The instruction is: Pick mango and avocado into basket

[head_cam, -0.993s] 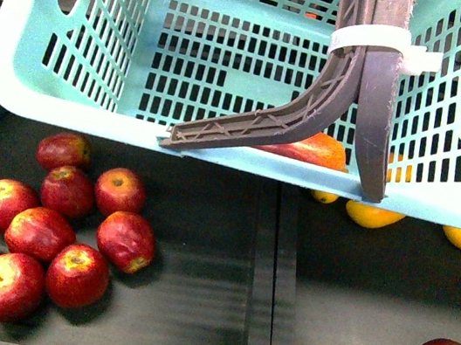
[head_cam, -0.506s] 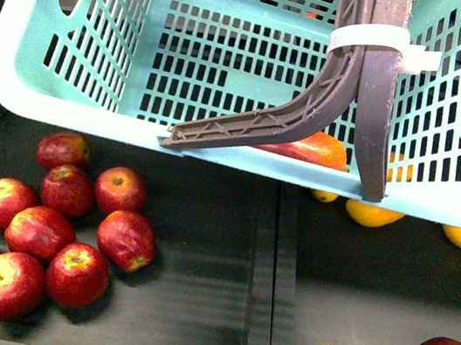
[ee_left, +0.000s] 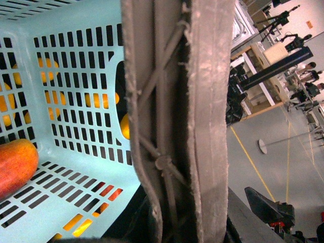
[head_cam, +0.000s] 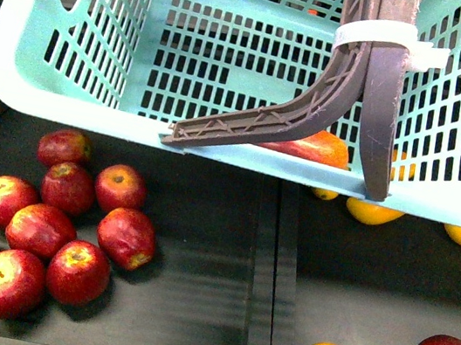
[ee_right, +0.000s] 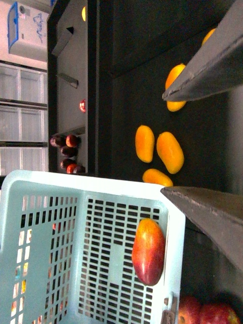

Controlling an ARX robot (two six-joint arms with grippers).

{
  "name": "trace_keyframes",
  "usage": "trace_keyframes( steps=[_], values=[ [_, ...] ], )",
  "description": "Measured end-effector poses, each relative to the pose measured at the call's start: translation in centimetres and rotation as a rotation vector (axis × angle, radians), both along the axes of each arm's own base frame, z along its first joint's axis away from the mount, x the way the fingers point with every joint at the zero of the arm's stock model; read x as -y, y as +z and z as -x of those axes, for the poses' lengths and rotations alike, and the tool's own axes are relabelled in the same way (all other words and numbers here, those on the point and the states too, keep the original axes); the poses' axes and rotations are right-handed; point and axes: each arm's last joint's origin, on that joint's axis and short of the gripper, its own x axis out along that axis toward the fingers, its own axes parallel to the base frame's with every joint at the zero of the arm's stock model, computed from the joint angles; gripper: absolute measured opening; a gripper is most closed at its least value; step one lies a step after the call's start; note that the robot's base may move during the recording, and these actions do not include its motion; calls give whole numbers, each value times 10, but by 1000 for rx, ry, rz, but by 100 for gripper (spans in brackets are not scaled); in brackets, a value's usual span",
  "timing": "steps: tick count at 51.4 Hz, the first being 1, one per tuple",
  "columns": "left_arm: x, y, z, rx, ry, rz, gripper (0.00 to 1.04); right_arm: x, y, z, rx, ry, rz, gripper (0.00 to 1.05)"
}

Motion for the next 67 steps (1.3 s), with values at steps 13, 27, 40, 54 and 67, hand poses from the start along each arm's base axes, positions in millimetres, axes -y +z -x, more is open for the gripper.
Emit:
trace_keyframes(
  steps=[13,27,40,54,67],
  values=[
    [3,0,2,3,-11,-1,17,0,0,0,-1,-4,0,93],
    [4,0,3,-5,-26,5,17,0,0,0,-2,-2,0,96],
    [-1,0,-1,2,9,-4,17,0,0,0,-2,-1,-1,96],
    [1,0,0,0,-5,1,17,0,0,0,-1,-1,0,96],
    [0,0,0,-1,-1,0,17,0,0,0,-1,-1,0,96]
  ],
)
